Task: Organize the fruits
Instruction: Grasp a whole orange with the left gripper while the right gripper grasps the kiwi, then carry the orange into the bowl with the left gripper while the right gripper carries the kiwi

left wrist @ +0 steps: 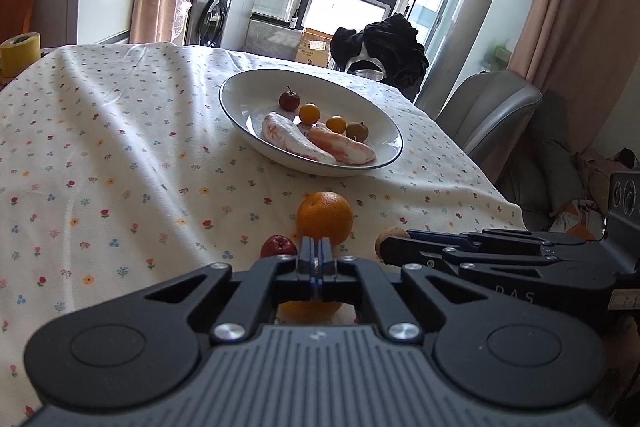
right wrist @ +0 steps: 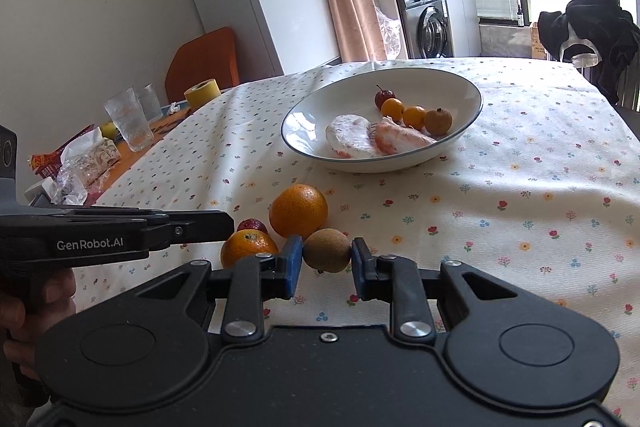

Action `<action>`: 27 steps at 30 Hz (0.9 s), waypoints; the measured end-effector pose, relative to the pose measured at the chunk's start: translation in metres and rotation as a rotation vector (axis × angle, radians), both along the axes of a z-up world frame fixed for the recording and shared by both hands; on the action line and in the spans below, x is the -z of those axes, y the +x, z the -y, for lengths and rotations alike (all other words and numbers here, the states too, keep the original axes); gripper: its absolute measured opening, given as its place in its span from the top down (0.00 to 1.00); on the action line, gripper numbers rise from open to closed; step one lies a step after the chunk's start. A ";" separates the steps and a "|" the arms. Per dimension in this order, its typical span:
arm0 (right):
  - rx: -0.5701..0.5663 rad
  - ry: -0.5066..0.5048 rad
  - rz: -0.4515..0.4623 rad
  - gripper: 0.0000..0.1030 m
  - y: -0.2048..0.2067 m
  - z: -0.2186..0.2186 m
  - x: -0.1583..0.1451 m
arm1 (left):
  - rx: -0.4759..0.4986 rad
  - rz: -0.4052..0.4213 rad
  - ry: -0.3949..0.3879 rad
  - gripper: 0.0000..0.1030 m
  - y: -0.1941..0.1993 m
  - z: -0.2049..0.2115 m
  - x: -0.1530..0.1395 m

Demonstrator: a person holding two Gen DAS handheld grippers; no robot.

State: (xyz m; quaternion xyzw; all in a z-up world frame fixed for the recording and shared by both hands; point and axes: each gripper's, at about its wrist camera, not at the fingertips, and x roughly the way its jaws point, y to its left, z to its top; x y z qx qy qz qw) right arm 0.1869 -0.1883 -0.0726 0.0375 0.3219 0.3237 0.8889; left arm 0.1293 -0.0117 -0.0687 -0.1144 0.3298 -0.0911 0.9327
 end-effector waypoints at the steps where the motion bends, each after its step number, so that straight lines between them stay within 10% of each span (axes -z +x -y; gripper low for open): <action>1: -0.001 0.000 0.000 0.76 0.001 0.000 0.000 | 0.006 0.004 0.002 0.99 -0.001 0.002 0.001; 17: 0.006 -0.021 -0.028 0.76 0.000 0.004 0.014 | 0.005 0.010 0.023 0.96 -0.009 0.003 0.000; 19: 0.006 -0.018 -0.027 0.76 0.000 0.004 0.014 | 0.003 0.002 0.015 0.89 -0.010 0.002 -0.001; 22: 0.006 -0.019 -0.027 0.76 0.000 0.004 0.014 | -0.010 -0.019 0.010 0.50 -0.009 0.000 -0.001; 27: 0.006 -0.017 -0.027 0.76 -0.001 0.005 0.014 | -0.016 -0.044 -0.001 0.48 -0.007 0.001 0.010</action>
